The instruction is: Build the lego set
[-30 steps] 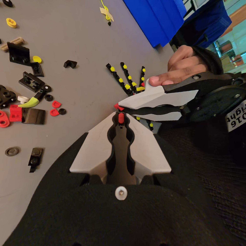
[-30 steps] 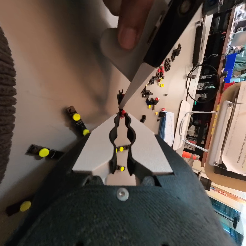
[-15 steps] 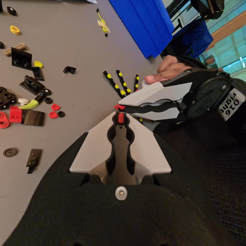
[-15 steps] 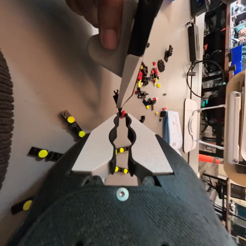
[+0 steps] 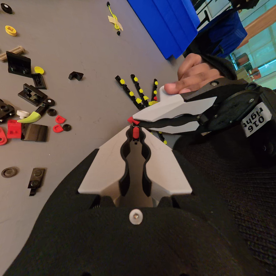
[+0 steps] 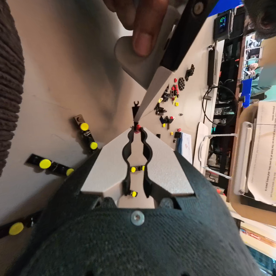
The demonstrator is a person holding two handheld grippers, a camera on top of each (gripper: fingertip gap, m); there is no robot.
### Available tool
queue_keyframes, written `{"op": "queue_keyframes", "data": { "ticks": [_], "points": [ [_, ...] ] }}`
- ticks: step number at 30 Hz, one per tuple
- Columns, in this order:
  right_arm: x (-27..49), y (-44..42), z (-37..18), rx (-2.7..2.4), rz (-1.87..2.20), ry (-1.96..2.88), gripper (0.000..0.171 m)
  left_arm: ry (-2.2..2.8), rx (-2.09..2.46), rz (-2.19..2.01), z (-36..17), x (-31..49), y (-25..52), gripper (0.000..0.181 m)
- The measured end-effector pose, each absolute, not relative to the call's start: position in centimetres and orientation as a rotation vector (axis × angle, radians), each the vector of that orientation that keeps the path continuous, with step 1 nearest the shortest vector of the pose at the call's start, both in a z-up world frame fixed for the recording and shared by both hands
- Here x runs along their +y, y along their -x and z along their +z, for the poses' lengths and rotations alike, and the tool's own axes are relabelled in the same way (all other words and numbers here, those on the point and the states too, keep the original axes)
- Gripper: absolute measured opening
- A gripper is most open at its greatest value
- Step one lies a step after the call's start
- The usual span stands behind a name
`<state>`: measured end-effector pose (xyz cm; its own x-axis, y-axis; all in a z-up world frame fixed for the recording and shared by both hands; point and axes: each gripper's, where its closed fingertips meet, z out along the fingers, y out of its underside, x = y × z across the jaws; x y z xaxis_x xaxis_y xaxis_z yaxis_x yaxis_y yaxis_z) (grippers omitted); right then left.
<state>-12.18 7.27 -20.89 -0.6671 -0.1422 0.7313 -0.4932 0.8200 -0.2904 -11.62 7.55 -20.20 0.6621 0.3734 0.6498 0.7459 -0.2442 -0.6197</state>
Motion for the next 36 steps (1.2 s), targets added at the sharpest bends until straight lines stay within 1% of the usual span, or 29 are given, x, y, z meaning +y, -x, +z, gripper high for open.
{"op": "queue_keyframes", "data": {
  "ticks": [11, 17, 23, 24, 26, 27, 30, 36],
  "points": [
    [7.5, 12.4, -20.1, -2.267, 0.614, -0.44, 0.006, 1.806, -0.893, -0.466, -19.5, 7.7, 11.9, 0.005],
    [7.7, 12.3, -20.9, -2.343, 0.582, -0.395, 0.006, 1.848, -0.894, -0.448, -20.1, 7.9, 11.7, 0.005],
    [7.7, 12.4, -20.2, -2.445, 0.71, -0.249, 0.006, 1.822, -0.87, -0.431, -19.4, 8.0, 11.9, 0.006],
    [7.7, 12.5, -20.1, -2.444, 0.732, -0.231, 0.006, 1.823, -0.872, -0.432, -19.5, 8.0, 11.9, 0.008],
    [7.8, 12.6, -20.0, -2.458, 0.752, -0.207, 0.006, 1.839, -0.88, -0.433, -19.8, 7.9, 11.7, 0.019],
    [7.9, 12.6, -20.0, -2.469, 0.763, -0.195, 0.006, 1.845, -0.878, -0.433, -19.9, 7.9, 11.7, 0.019],
    [7.7, 12.3, -20.1, -2.523, 0.839, -0.146, 0.006, 1.814, -0.865, -0.45, -19.3, 7.9, 11.7, 0.007],
    [7.5, 12.2, -19.9, -2.536, 0.91, -0.115, 0.007, 1.753, -0.906, -0.55, -19.2, 7.8, 11.7, 0.006]
  ]
}}
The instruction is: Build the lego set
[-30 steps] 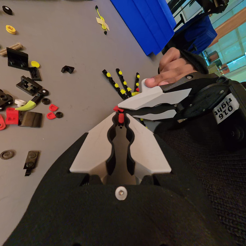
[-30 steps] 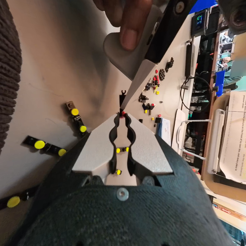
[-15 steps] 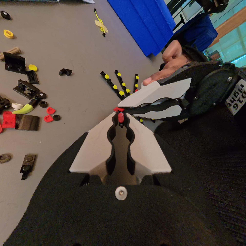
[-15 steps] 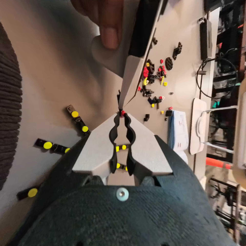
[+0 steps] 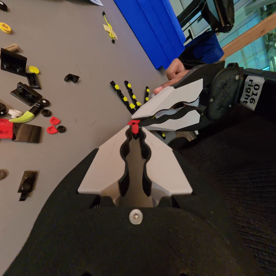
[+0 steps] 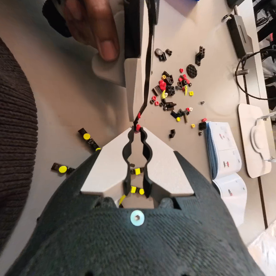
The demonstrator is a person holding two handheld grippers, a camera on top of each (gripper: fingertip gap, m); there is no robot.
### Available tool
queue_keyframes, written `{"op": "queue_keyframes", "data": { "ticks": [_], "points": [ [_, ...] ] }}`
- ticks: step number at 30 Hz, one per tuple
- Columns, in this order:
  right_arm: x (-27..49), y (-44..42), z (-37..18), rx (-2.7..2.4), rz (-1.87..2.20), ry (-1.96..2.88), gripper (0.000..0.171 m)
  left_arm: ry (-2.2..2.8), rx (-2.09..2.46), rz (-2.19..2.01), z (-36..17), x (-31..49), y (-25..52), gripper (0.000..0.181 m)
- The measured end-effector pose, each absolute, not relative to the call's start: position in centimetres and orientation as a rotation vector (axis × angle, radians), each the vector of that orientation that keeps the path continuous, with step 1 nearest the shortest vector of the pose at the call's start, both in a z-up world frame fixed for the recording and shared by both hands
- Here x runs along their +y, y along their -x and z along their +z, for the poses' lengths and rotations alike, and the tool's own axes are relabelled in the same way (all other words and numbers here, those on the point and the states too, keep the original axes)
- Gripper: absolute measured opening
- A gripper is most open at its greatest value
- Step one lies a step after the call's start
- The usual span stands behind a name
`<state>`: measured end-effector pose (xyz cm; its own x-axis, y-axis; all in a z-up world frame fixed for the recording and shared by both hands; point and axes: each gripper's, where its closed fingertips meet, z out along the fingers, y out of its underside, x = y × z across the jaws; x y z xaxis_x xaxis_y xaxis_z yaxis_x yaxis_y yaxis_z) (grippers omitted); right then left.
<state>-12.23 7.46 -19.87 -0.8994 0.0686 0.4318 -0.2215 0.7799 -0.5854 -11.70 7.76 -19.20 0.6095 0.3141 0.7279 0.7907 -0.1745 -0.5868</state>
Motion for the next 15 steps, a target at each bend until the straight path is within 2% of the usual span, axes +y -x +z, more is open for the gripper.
{"op": "queue_keyframes", "data": {
  "ticks": [15],
  "points": [
    [7.36, 12.6, -20.35, -2.52, 0.909, -0.112, 0.009, 1.722, -0.957, -0.615, -19.7, 7.6, 11.82, 0.005]
  ]
}}
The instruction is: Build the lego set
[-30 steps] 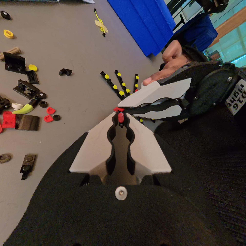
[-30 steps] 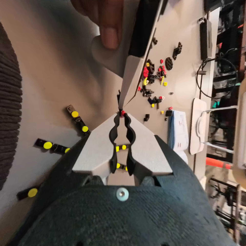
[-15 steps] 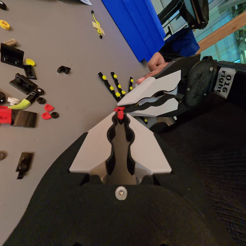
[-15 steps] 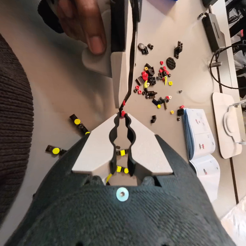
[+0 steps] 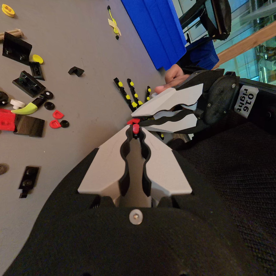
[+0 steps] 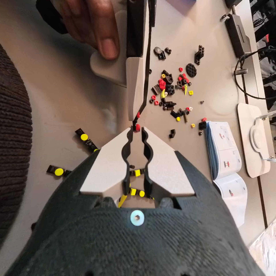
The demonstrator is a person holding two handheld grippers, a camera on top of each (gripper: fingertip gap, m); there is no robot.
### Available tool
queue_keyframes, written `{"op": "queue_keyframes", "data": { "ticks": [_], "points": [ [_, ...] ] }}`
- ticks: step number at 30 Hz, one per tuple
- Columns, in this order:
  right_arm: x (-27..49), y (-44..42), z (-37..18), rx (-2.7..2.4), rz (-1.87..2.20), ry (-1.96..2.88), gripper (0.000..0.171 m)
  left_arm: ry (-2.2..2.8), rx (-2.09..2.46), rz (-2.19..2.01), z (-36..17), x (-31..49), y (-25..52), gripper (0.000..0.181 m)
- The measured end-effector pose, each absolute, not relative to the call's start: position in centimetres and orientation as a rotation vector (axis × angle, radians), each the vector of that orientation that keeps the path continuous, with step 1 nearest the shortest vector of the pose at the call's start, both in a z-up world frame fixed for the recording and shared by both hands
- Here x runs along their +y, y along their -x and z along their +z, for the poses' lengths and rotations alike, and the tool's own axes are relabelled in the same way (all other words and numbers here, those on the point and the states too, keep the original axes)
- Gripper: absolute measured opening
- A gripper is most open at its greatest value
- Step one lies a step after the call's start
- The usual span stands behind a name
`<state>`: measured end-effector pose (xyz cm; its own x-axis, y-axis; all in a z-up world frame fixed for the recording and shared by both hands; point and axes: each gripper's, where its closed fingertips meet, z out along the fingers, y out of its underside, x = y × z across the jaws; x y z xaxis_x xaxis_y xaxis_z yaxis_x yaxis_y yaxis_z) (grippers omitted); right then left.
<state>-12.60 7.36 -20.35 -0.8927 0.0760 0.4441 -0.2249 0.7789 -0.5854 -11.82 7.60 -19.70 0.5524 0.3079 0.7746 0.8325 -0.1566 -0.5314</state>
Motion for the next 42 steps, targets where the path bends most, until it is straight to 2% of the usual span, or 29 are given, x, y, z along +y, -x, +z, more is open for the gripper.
{"op": "queue_keyframes", "data": {
  "ticks": [13, 22, 27, 34, 36, 37, 39, 42],
  "points": [
    [7.5, 12.7, -19.6, -2.455, 0.967, -0.176, 0.021, 1.667, -0.948, -0.65, -18.9, 7.5, 11.9, 0.005],
    [7.6, 12.5, -18.0, -2.403, 1.13, -0.205, 0.02, 1.593, -0.923, -0.706, -17.8, 7.6, 11.9, 0.005],
    [7.6, 12.0, -17.4, -2.423, 1.243, -0.208, 0.038, 1.547, -0.899, -0.767, -17.1, 7.6, 11.6, 0.004],
    [7.7, 12.5, -15.9, -2.297, 1.33, -0.199, 0.03, 1.517, -0.862, -0.827, -16.4, 7.8, 11.0, 0.004],
    [8.1, 12.6, -14.8, -2.217, 1.39, -0.188, 0.037, 1.491, -0.852, -0.847, -15.9, 7.8, 11.0, 0.005],
    [8.4, 12.5, -14.2, -2.184, 1.436, -0.19, 0.034, 1.479, -0.849, -0.853, -15.7, 7.8, 11.0, 0.005],
    [8.9, 12.1, -13.2, -2.122, 1.518, -0.212, 0.015, 1.483, -0.841, -0.844, -15.6, 7.7, 11.0, 0.004],
    [9.3, 12.5, -13.9, -2.129, 1.465, -0.225, 0.016, 1.506, -0.842, -0.806, -15.8, 7.6, 11.2, 0.004]
  ]
}}
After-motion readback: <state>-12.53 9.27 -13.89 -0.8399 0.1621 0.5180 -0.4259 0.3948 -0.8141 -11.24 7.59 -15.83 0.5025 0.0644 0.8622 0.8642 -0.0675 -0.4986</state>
